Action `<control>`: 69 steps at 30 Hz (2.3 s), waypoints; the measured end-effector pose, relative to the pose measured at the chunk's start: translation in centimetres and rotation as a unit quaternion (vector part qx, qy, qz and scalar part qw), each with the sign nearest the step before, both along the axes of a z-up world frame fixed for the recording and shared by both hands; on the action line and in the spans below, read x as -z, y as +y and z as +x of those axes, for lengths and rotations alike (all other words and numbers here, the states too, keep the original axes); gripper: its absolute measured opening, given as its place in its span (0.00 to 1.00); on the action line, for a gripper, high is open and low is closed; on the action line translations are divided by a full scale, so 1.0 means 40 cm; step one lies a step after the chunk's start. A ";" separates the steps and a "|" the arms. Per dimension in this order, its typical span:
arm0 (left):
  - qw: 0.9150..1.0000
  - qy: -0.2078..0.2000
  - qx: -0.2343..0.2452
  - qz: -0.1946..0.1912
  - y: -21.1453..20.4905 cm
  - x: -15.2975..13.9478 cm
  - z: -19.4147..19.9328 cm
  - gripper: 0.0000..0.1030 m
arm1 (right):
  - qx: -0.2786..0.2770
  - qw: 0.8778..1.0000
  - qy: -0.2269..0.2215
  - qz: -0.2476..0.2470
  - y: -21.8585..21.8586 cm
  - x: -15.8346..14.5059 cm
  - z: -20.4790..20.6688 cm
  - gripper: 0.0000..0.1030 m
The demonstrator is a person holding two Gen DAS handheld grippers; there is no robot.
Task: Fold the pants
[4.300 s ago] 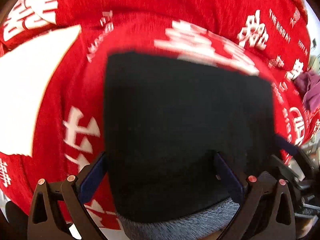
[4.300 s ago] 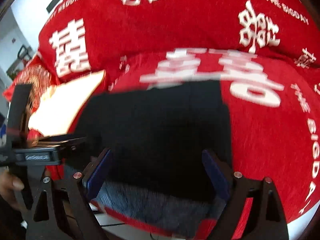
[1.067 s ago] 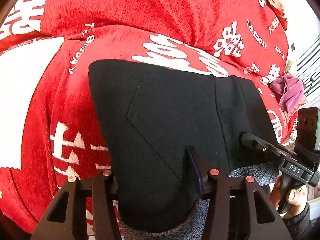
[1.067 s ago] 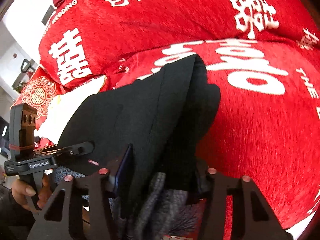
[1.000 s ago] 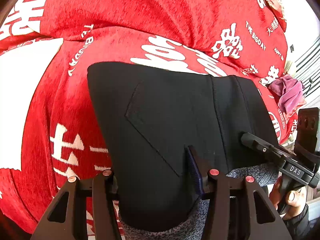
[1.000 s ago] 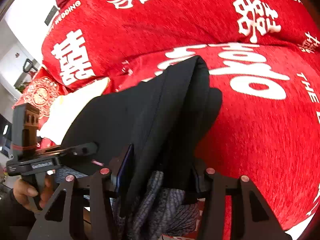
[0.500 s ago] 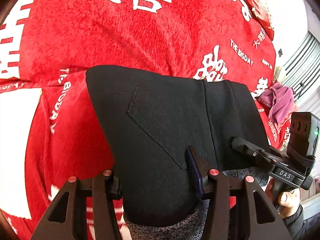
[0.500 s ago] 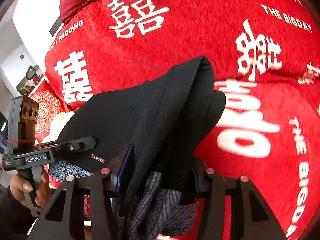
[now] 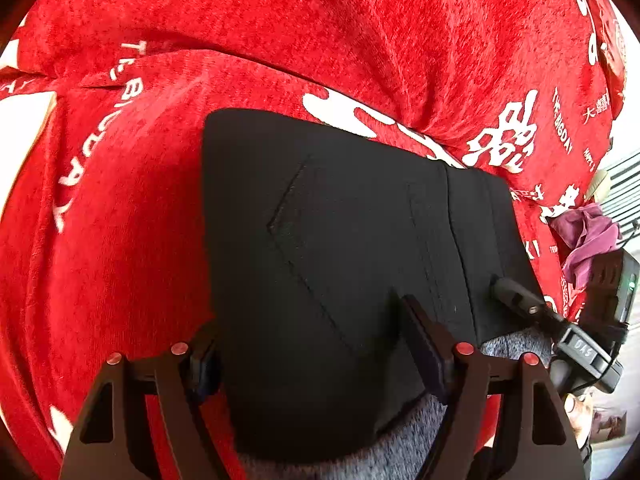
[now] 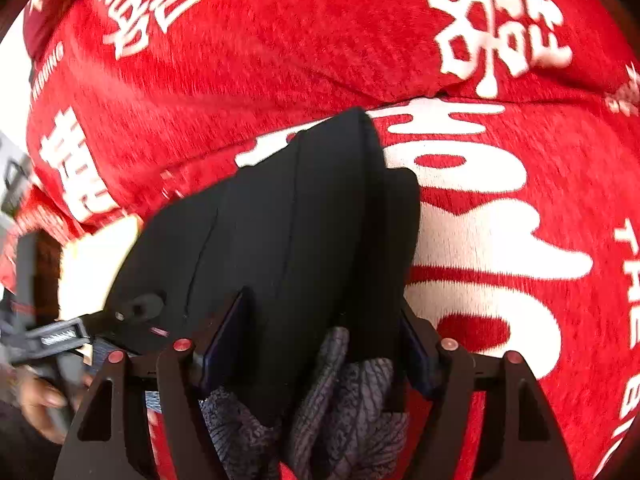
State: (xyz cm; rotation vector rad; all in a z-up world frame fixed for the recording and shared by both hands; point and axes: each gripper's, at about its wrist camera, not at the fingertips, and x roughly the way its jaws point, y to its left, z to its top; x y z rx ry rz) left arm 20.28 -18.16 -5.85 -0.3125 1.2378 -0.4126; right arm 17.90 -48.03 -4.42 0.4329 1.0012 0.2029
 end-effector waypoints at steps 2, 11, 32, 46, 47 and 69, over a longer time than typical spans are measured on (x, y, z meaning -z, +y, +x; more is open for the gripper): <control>1.000 -0.020 0.000 0.021 0.013 -0.035 -0.015 0.76 | 0.016 0.999 -0.027 -0.030 -0.004 -0.043 -0.037 0.73; 0.993 -0.115 0.035 -0.014 -0.005 -0.167 -0.149 1.00 | -0.081 0.984 -0.146 -0.066 0.129 -0.173 -0.195 0.82; 0.994 -0.088 0.051 -0.049 -0.038 -0.156 -0.128 1.00 | -0.066 0.986 -0.145 -0.043 0.052 -0.185 -0.100 0.89; 0.992 -0.117 0.035 0.019 -0.079 -0.166 0.002 1.00 | -0.095 0.986 -0.138 -0.021 0.071 -0.181 0.031 0.90; 0.994 -0.102 0.026 0.026 -0.078 -0.146 0.030 1.00 | -0.100 0.987 -0.127 -0.003 0.073 -0.169 0.067 0.90; 0.984 -0.110 0.006 0.137 -0.080 -0.118 -0.066 1.00 | 0.006 0.992 -0.104 -0.070 0.047 -0.177 -0.032 0.95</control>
